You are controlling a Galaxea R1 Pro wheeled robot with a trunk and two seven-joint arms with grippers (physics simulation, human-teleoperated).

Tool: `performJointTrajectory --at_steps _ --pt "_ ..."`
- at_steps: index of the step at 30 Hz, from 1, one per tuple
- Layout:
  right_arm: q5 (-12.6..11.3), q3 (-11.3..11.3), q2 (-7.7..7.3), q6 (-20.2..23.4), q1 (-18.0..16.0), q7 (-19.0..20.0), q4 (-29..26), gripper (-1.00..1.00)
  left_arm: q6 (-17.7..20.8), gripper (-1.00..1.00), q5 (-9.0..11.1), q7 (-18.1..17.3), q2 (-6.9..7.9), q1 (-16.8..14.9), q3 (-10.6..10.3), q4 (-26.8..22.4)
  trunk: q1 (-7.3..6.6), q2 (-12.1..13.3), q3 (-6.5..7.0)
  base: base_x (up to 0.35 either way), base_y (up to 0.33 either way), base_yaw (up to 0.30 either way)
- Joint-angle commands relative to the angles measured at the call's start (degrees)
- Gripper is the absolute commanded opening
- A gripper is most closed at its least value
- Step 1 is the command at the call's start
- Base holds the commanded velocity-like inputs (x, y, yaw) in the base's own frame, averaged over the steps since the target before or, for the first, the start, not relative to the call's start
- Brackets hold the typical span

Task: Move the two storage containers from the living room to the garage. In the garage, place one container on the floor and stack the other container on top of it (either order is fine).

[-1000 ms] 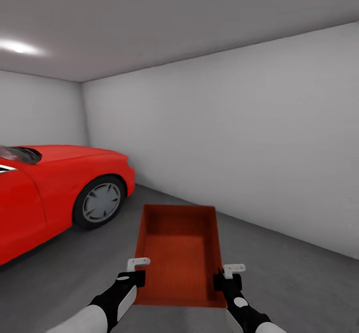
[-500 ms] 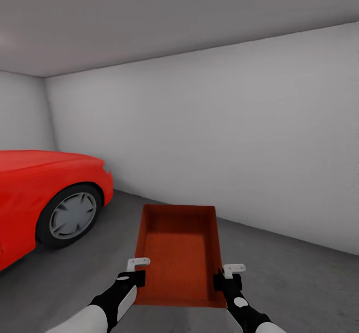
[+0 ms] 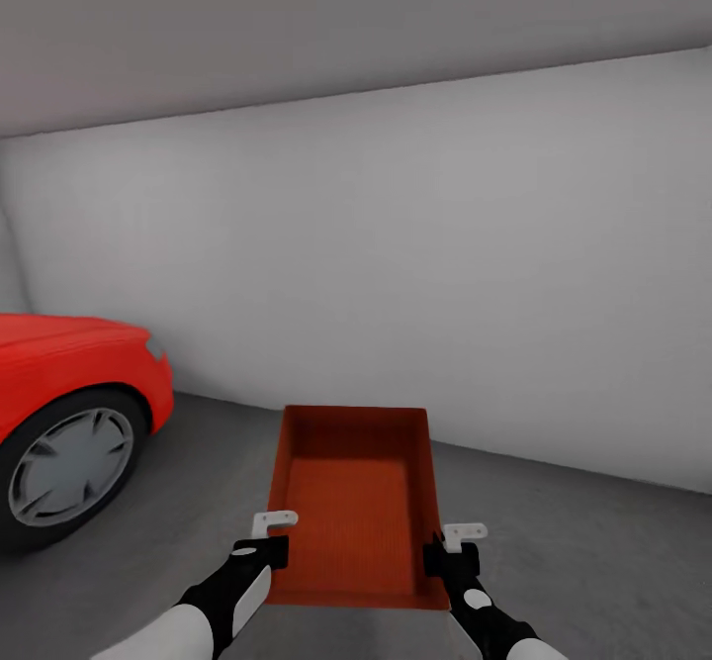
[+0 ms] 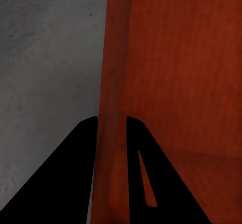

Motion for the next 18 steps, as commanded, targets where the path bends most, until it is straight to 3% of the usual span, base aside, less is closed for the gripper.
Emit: performJointTrajectory --at_steps 1,18 --pt "0.48 -1.99 0.03 -0.16 -0.06 -0.15 0.13 -1.00 0.43 -1.00 -1.02 0.76 0.68 -0.04 0.95 -0.37 0.04 -0.07 -0.09 0.316 0.184 -0.284" --pt "0.48 -1.99 0.03 -0.16 -0.06 -0.15 0.13 -1.00 0.43 -1.00 -1.02 0.76 0.69 -0.02 0.97 -0.38 0.04 -0.07 -0.09 0.316 0.184 -0.284"
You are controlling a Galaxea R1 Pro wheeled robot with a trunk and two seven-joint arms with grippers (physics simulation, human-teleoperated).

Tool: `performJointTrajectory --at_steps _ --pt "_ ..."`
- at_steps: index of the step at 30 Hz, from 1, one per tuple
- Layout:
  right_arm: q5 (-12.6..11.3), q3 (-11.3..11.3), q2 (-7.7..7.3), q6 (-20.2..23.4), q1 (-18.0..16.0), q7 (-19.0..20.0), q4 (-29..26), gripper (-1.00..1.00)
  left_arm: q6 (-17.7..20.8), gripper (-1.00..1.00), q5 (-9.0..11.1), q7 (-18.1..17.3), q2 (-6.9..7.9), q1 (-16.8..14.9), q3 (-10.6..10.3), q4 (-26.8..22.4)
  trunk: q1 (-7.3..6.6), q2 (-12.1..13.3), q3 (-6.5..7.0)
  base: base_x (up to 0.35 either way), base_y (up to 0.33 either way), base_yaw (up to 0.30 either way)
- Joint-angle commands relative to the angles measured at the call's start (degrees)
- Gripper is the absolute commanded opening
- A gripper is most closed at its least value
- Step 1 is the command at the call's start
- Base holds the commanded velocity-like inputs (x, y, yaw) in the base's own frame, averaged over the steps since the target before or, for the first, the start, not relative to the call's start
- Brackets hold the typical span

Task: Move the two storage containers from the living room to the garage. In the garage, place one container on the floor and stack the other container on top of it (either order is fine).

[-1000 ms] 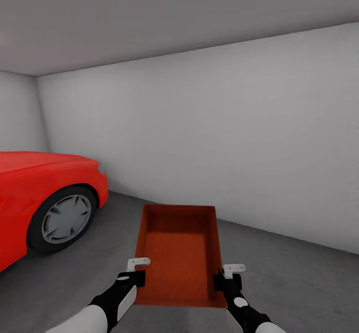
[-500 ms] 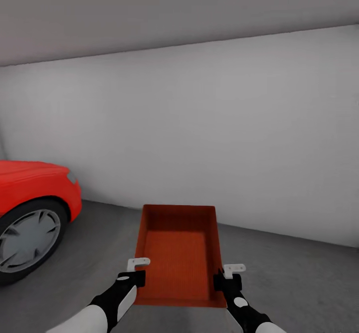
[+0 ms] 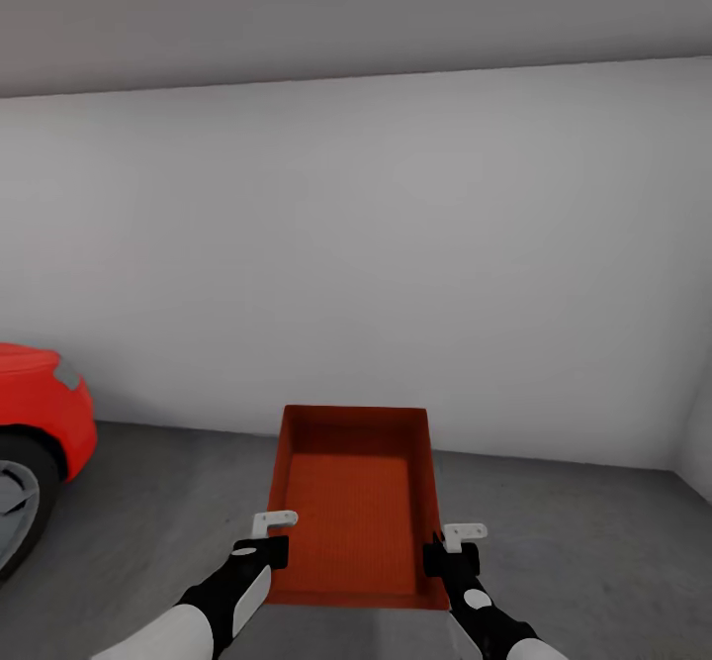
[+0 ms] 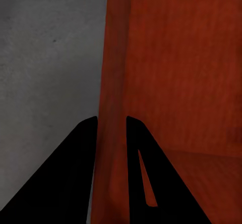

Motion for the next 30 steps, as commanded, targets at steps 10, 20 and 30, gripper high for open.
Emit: performJointTrajectory --at_steps 10,20,30 --pt "0.49 -2.00 0.03 -0.16 -0.06 -0.15 0.13 -1.00 0.43 -1.00 -1.02 0.76 0.70 -0.05 0.95 -0.43 0.04 -0.07 -0.09 0.316 0.184 -0.126" --pt "0.49 -2.00 0.03 -0.16 -0.06 -0.16 0.13 -1.00 0.43 -1.00 -1.02 0.76 0.71 -0.05 0.95 -0.43 0.04 -0.07 -0.09 0.316 0.184 -0.002" --pt "0.49 -2.00 0.03 -0.16 -0.06 -0.15 0.13 -1.00 0.43 -1.00 -1.02 0.76 0.68 -0.05 0.95 -0.40 0.04 -0.07 -0.09 0.316 0.184 0.000"
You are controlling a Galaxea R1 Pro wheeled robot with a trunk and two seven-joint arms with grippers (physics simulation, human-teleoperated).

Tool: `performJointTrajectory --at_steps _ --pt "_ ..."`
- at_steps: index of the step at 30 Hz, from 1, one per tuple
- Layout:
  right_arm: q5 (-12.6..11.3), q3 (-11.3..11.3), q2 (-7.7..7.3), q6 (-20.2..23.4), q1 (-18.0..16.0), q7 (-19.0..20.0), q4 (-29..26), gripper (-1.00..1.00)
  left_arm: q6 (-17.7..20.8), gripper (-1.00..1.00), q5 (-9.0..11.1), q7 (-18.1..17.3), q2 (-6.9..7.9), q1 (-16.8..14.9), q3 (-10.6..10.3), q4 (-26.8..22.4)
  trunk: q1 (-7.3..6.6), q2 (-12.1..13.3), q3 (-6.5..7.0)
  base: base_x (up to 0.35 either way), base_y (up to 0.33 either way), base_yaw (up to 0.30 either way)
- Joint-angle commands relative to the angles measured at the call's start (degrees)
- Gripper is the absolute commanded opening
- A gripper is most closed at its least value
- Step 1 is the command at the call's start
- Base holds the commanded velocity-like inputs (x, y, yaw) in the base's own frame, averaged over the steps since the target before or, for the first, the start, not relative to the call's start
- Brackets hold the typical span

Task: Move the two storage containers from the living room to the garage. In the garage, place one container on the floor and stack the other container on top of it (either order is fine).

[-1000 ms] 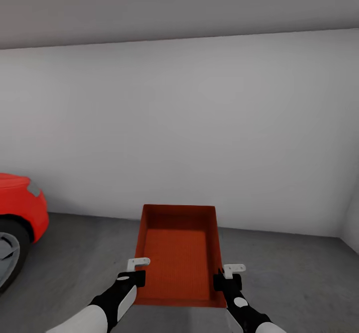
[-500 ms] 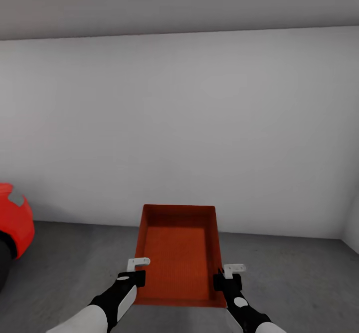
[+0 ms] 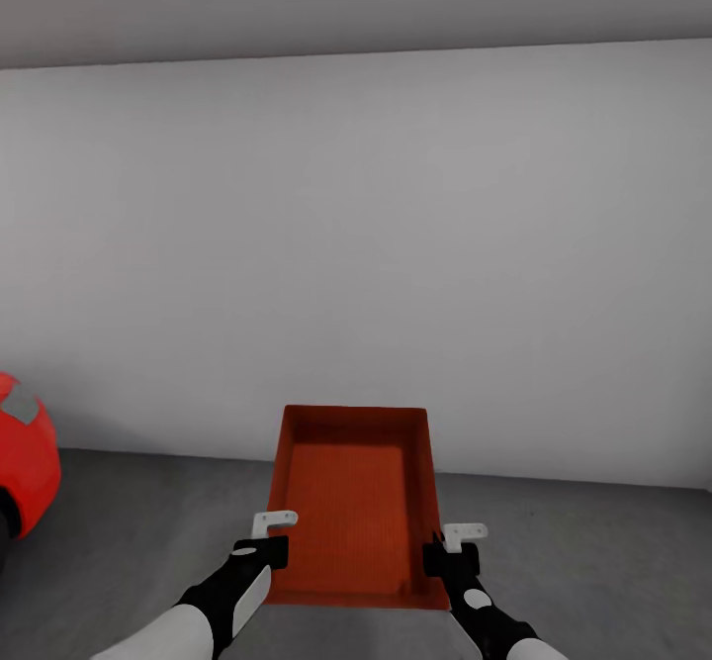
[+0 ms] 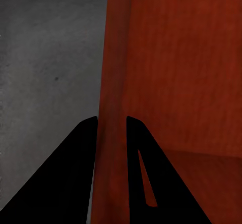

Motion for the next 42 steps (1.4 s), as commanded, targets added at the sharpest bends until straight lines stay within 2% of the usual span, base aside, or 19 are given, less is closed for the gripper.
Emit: performJointTrajectory --at_steps 1,30,42 --pt "0.44 -1.96 0.02 -0.16 -0.04 -0.16 0.13 -1.00 0.40 -1.00 -1.05 0.74 0.67 -0.06 0.97 -0.35 0.04 -0.07 -0.09 0.316 0.184 0.000" --pt "0.44 -1.96 0.02 -0.16 -0.04 -0.16 0.13 -1.00 0.40 -1.00 -1.05 0.74 0.67 -0.06 0.93 -0.40 0.04 -0.07 -0.09 0.312 0.176 0.000" --pt "0.44 -1.96 0.02 -0.16 -0.04 -0.22 0.13 -1.00 0.40 -1.00 -1.05 0.75 0.67 -0.06 0.93 -0.49 0.04 -0.07 -0.14 0.044 0.012 0.000"
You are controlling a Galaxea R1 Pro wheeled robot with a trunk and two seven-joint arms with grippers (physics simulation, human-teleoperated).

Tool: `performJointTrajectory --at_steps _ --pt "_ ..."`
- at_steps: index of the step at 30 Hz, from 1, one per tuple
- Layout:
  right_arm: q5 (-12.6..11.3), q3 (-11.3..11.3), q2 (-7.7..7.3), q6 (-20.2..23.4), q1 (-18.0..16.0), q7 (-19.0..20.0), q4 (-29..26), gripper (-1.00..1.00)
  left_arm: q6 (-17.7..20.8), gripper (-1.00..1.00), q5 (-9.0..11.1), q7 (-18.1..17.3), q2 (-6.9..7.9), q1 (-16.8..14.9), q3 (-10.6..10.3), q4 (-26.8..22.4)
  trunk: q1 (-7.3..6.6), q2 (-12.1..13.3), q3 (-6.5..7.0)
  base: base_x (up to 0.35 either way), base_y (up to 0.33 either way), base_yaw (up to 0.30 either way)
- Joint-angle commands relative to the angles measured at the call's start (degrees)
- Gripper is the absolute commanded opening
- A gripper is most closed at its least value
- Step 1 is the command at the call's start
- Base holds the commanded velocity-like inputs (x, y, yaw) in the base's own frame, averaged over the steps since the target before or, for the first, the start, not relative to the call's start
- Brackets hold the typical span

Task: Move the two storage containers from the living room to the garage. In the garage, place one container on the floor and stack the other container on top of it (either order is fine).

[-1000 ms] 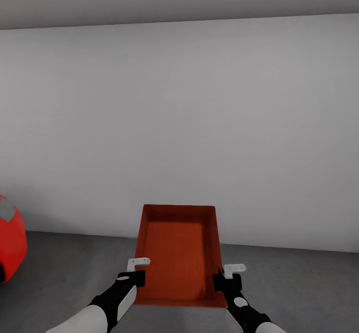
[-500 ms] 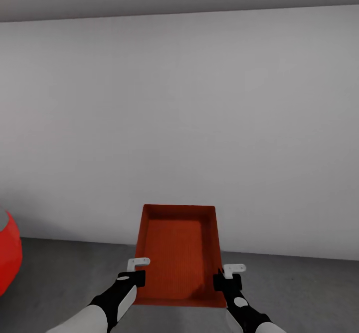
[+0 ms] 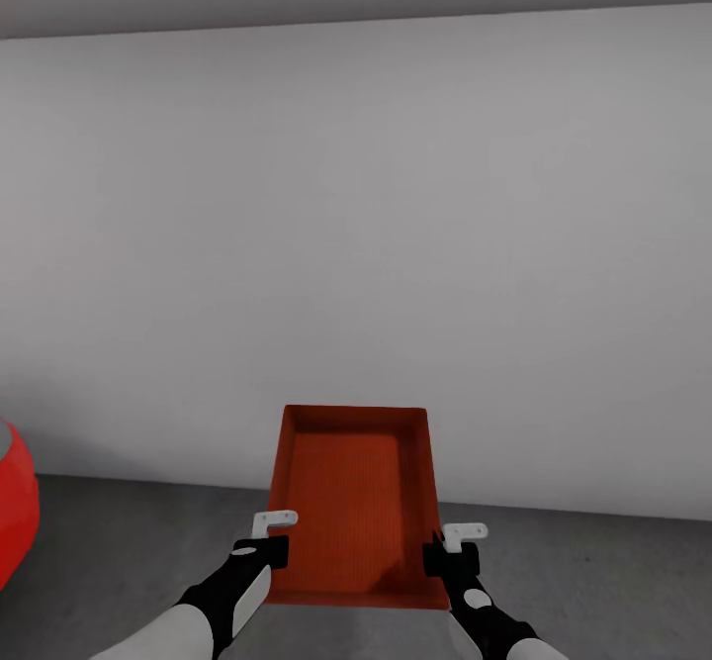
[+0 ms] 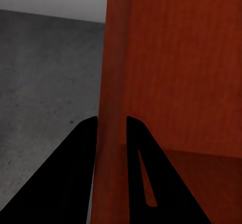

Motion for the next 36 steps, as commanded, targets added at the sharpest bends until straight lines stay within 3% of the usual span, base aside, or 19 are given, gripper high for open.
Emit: performJointTrajectory --at_steps 1,36 --pt "0.24 -1.82 0.01 -0.19 -0.04 -0.21 0.16 -1.00 0.30 -1.00 -1.09 0.75 0.65 -0.07 1.00 -0.37 0.01 -0.08 -0.13 0.002 0.000 0.000" --pt "0.24 -1.82 0.01 -0.19 -0.04 -0.16 0.16 -1.00 0.30 -1.00 -1.09 0.75 0.65 -0.06 0.99 -0.36 0.01 -0.08 -3.24 0.000 0.000 -0.027"
